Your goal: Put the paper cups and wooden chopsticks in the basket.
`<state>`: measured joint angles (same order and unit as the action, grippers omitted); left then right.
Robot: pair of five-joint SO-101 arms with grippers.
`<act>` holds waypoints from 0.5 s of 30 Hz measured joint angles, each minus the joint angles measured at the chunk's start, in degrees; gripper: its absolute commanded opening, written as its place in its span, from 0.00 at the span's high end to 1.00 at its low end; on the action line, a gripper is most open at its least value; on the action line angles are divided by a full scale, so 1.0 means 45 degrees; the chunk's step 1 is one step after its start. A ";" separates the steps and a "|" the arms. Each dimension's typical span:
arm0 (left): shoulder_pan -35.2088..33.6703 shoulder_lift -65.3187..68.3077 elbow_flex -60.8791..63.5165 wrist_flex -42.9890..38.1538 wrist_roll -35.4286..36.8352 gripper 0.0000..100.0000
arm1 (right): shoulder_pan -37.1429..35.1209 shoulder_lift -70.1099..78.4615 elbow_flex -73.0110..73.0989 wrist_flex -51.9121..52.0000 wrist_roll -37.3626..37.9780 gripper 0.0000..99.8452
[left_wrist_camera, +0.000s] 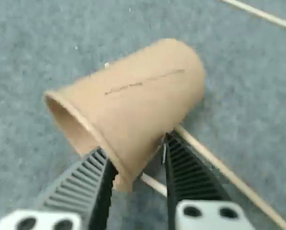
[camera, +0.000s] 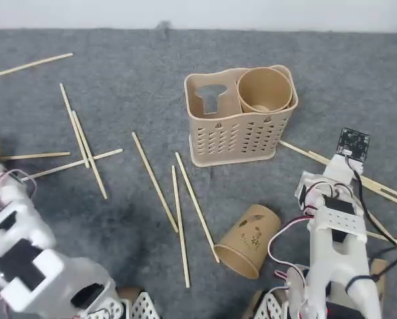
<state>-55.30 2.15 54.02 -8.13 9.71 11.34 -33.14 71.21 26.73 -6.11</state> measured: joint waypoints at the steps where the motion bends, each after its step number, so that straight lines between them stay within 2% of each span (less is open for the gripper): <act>1: 0.0000 0.0059 -0.0117 0.0000 0.0137 0.87 | 0.0000 0.0000 0.0000 0.0000 0.0000 0.92; 5: 0.0000 0.0059 -0.0469 0.0000 0.1153 0.99 | 0.0000 0.0000 0.0000 0.0000 0.0000 0.92; 13: 0.0274 0.0059 -0.1211 0.0000 0.1485 0.99 | 0.0000 0.0000 0.0000 0.0000 0.0000 0.92; 15: 0.0274 0.0059 -0.1641 0.0469 0.1485 0.99 | 0.0000 0.0000 0.0000 0.0000 0.0000 0.92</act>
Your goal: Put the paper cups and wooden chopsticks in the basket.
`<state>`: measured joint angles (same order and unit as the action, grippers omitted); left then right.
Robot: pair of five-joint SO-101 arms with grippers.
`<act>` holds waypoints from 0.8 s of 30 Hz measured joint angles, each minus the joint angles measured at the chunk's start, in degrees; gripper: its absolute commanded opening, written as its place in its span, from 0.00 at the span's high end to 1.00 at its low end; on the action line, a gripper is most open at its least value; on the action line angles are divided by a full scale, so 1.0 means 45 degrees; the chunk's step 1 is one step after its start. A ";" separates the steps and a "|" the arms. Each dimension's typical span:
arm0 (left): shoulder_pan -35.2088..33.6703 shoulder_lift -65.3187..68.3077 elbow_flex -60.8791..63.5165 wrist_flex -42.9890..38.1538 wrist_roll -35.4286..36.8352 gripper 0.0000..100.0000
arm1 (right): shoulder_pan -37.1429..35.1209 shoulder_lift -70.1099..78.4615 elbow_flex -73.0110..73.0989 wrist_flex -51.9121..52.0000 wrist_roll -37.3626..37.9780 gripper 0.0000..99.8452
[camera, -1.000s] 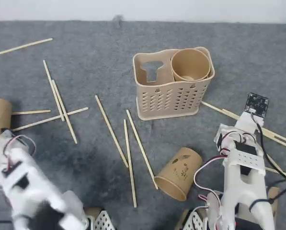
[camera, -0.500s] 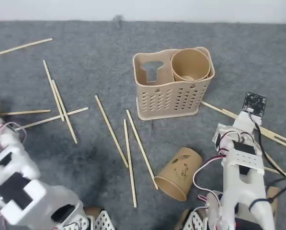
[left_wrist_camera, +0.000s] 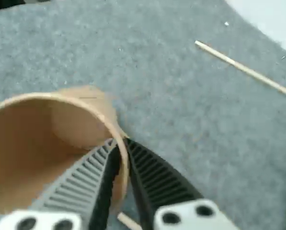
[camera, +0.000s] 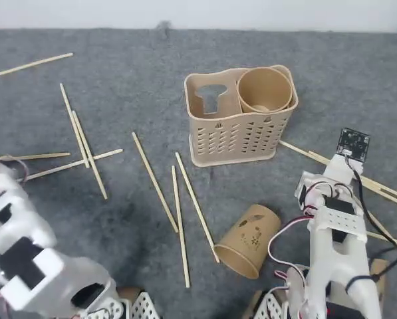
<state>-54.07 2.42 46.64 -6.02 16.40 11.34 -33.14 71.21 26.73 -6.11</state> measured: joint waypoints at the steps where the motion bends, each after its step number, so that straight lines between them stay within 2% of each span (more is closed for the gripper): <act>1: 0.0000 -0.0078 -0.0215 0.0508 0.0000 0.99 | 0.0000 0.0000 0.0000 0.0000 0.0000 0.92; 6: 0.0000 -0.1621 -0.1621 0.4552 -0.0059 0.99 | 0.0000 0.0000 0.0000 0.0000 0.0000 0.92; 13: 0.0957 -0.4962 -0.3165 1.1233 -0.1836 0.99 | 0.0000 0.0000 0.0000 0.0000 0.0000 0.92; 18: 0.2012 -0.6877 -0.4161 1.5121 -0.3087 0.99 | 0.0000 0.0000 0.0000 0.0000 0.0000 0.92; 24: 0.4376 -0.7541 -0.5040 2.0181 -0.5333 0.99 | 0.0000 0.0000 0.0000 0.0000 0.0000 0.92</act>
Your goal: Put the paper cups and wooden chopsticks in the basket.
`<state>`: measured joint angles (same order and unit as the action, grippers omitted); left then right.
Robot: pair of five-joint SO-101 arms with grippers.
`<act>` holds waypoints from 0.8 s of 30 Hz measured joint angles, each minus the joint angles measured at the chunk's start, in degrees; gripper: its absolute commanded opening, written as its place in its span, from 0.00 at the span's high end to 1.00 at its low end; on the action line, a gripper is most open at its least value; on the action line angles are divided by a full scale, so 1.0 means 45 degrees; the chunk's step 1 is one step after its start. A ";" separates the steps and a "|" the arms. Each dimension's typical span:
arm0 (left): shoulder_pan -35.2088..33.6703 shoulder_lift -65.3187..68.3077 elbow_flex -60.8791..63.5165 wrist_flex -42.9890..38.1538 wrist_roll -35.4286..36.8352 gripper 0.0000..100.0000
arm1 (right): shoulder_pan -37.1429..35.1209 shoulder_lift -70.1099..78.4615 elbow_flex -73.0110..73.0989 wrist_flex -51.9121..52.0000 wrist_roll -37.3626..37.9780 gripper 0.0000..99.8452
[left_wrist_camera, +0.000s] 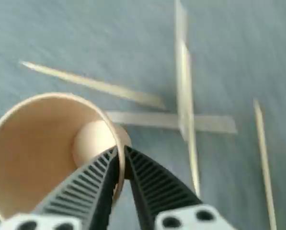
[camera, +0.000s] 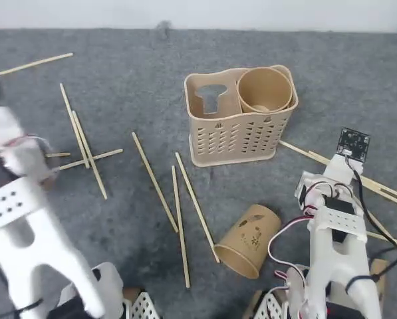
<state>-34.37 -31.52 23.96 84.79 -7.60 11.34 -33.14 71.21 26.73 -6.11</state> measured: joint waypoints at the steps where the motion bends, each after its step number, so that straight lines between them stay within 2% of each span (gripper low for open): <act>1: 0.0488 0.0000 0.0000 0.0742 -0.0410 0.99 | 0.0000 0.0000 0.0000 0.0000 0.0000 0.92; 4: 0.1700 0.0000 0.0293 0.2168 -0.1133 0.99 | 0.0000 0.0000 0.0000 0.0000 0.0000 0.92; 8: 0.2188 0.0000 0.0821 0.2149 -0.1211 0.99 | 0.0000 0.0000 0.0000 0.0000 0.0000 0.92; 12: 0.2286 0.0000 0.1719 0.1172 -0.1172 0.99 | 0.0000 0.0000 0.0000 0.0000 0.0000 0.92; 18: 0.2462 0.0000 0.4298 -0.1309 -0.1172 0.99 | 0.0000 0.0000 0.0000 -0.0020 0.0000 0.92; 24: 0.2579 -0.0449 0.5177 -0.2149 -0.1172 0.86 | 0.0000 0.0000 0.0000 -0.0020 0.0000 0.92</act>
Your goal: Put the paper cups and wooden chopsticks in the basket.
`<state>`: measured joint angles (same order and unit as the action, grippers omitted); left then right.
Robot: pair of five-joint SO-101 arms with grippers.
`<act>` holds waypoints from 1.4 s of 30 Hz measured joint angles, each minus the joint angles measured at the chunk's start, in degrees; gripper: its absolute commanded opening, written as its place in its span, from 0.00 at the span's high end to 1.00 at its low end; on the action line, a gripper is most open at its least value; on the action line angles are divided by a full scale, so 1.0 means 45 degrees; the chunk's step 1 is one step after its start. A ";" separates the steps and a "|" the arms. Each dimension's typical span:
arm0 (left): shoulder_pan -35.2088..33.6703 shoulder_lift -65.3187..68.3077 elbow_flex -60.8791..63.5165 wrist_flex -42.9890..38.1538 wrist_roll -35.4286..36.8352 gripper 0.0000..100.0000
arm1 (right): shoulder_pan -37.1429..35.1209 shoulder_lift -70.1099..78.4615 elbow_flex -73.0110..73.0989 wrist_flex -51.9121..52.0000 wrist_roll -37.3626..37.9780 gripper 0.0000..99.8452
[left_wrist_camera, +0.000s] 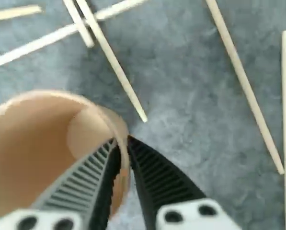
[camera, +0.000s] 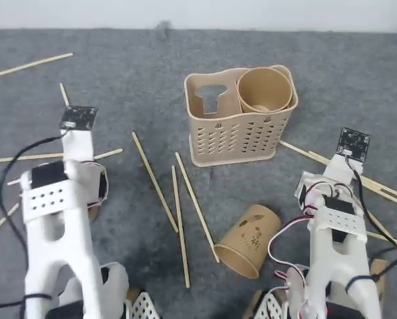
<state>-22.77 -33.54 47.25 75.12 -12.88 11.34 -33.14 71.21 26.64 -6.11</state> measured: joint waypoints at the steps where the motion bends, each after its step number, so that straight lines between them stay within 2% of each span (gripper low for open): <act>1: 0.0000 -0.0274 0.0000 0.0020 0.0000 0.84 | 0.0000 0.0000 0.0000 0.0000 0.0000 0.92; 4: 0.0039 -0.1524 0.0000 0.0527 0.0000 0.80 | 0.0000 0.0000 0.0000 0.0000 0.0000 0.92; 10: 0.0039 -0.5236 -0.0508 0.2462 -0.0195 0.80 | 0.0000 0.0000 0.0000 0.0000 0.0000 0.92; 13: 0.0059 -0.6017 -0.0957 0.3243 -0.0215 0.80 | 0.0000 0.0000 0.0000 0.0000 0.0000 0.92; 18: 0.0059 -0.4474 -0.0977 0.3282 -0.0645 0.80 | 0.0000 0.0000 0.0000 0.0000 0.0000 0.92; 23: 0.0078 -0.1094 -0.1387 0.1915 -0.0762 0.82 | 0.0000 0.0000 0.0000 0.0000 0.0000 0.92; 28: 0.0059 0.1582 -0.1446 0.0469 -0.0703 1.00 | 0.0000 0.0000 0.0000 0.0000 0.0000 0.92; 31: 0.0059 0.1856 -0.1661 0.0332 -0.0703 0.99 | 0.0000 0.0000 0.0000 0.0000 0.0000 0.92; 37: 0.0234 0.1602 -0.3731 0.2188 -0.0703 0.99 | 0.0000 0.0000 0.0000 0.0000 0.0000 0.92; 42: 0.1446 0.1231 -0.6486 0.4728 -0.0684 0.99 | 0.0000 0.0000 0.0000 0.0000 0.0000 0.92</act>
<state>-16.26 -28.00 18.07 96.40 -15.96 11.34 -33.14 71.21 26.64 -6.11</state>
